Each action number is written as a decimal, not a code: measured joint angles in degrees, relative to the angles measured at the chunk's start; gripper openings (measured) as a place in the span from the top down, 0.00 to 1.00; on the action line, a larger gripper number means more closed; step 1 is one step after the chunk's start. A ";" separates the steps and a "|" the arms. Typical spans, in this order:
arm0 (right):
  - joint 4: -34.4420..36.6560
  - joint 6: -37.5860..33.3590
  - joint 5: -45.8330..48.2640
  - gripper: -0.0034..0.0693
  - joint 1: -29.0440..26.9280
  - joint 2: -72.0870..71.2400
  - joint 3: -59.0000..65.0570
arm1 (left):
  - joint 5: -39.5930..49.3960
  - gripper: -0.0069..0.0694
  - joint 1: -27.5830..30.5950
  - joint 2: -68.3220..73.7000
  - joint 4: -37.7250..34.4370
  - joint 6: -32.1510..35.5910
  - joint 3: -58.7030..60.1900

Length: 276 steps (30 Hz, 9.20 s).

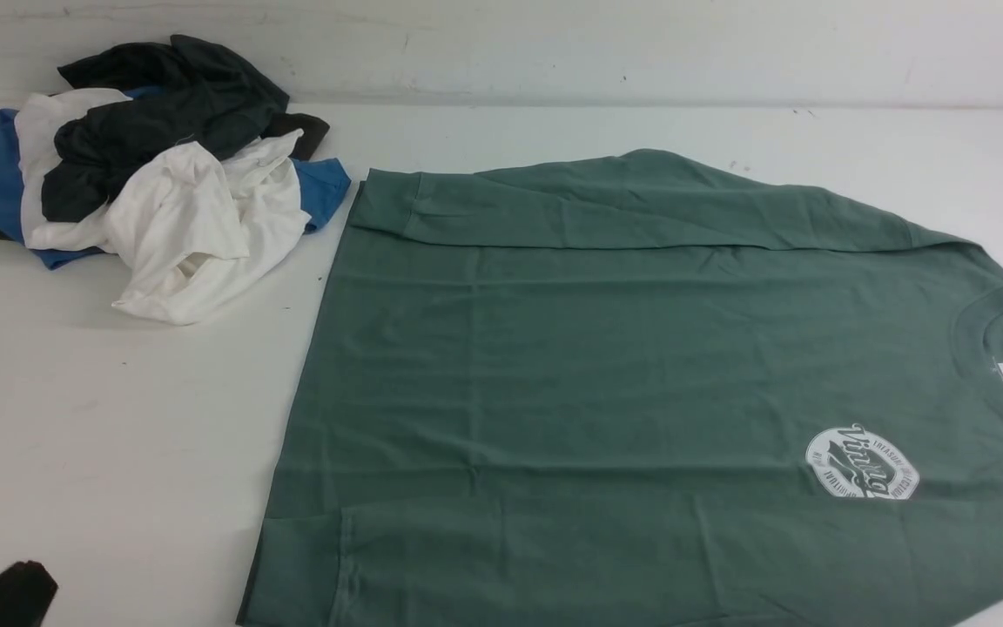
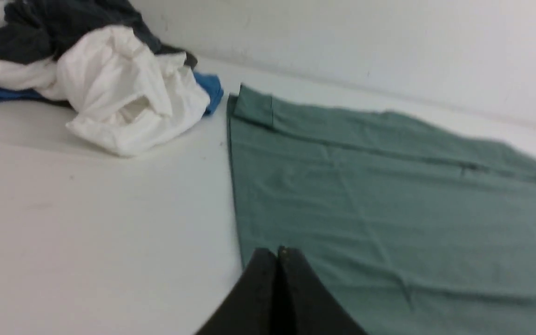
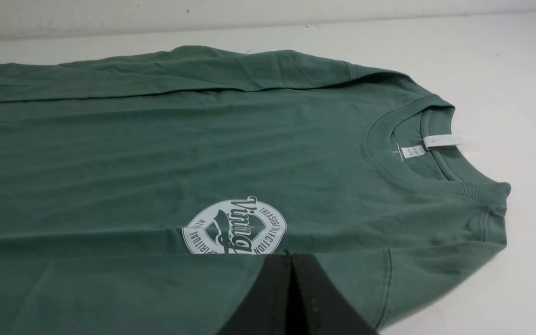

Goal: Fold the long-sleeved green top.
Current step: Use the left arm to clamp the cuff closest to it, then use the left arm to drag and place the cuff at the centered position on the left edge of the fabric, then use the left arm to clamp the cuff farthest from it

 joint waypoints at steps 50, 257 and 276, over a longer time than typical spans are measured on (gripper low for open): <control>7.33 -5.86 42.07 0.97 1.30 40.24 -54.74 | 50.47 0.93 -0.11 77.69 8.74 7.35 -54.04; 28.12 -23.29 48.91 0.97 1.35 59.43 -56.53 | 22.80 0.91 -2.02 152.81 25.66 -27.77 -137.68; 28.12 -23.34 48.91 0.97 1.35 59.43 -56.53 | 35.76 0.91 -2.45 144.15 23.74 -19.25 -137.64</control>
